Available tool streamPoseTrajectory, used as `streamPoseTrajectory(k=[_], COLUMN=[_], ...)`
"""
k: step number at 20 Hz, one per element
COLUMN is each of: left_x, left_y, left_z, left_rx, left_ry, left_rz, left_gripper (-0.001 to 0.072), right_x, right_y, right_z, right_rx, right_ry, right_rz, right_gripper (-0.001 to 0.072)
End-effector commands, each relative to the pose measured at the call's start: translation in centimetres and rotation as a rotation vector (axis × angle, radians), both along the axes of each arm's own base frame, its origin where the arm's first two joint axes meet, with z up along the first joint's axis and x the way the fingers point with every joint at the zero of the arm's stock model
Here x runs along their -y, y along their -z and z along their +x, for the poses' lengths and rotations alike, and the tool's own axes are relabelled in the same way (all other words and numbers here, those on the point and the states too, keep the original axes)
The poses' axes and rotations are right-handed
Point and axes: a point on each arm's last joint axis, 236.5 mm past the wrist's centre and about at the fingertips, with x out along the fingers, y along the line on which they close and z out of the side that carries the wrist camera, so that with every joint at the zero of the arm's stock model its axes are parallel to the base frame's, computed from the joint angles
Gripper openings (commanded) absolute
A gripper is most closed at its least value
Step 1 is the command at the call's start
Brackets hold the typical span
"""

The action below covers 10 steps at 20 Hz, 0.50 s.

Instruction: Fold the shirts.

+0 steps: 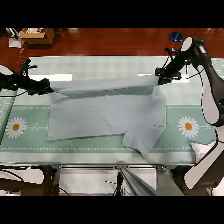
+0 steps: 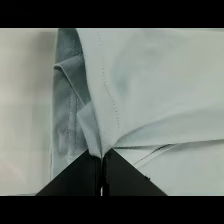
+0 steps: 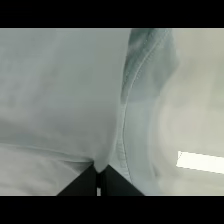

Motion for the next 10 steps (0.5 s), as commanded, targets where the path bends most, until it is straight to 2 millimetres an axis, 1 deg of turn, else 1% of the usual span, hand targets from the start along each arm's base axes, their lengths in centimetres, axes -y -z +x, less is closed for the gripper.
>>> streamPoseTrajectory(k=[1, 4, 6, 8, 9, 10], left_x=[-0.4, -0.6, -0.6, -0.4, -0.4, -0.3], left_y=[-0.1, -1.3, -2.9, -4.2, -4.4, -4.1], left_z=[0.4, 1.2, 1.9, 2.1, 1.8, 1.2], left_rx=[0.01, 0.037, 0.057, 0.061, 0.052, 0.025], left_ry=[-0.007, -0.002, 0.016, 0.04, 0.05, 0.065], left_rz=[0.013, 0.019, 0.02, 0.015, 0.014, 0.017], left_gripper=[0.0018, 0.0019, 0.0019, 0.0019, 0.0019, 0.0019], right_x=[-0.7, -1.5, -1.6, -1.3, -0.6, 0.1], right_y=[1.2, 1.3, 1.0, 0.6, 0.4, 0.2], right_z=[-0.9, -1.2, -2.4, -4.0, -4.5, -4.8], right_rx=[-0.046, -0.053, -0.096, -0.154, -0.174, -0.183], right_ry=[-0.006, -0.03, -0.061, -0.103, -0.112, -0.118], right_rz=[-0.007, -0.009, -0.009, -0.013, -0.032, -0.062], right_gripper=[0.0023, 0.0023, 0.0023, 0.0023, 0.0023, 0.0023])
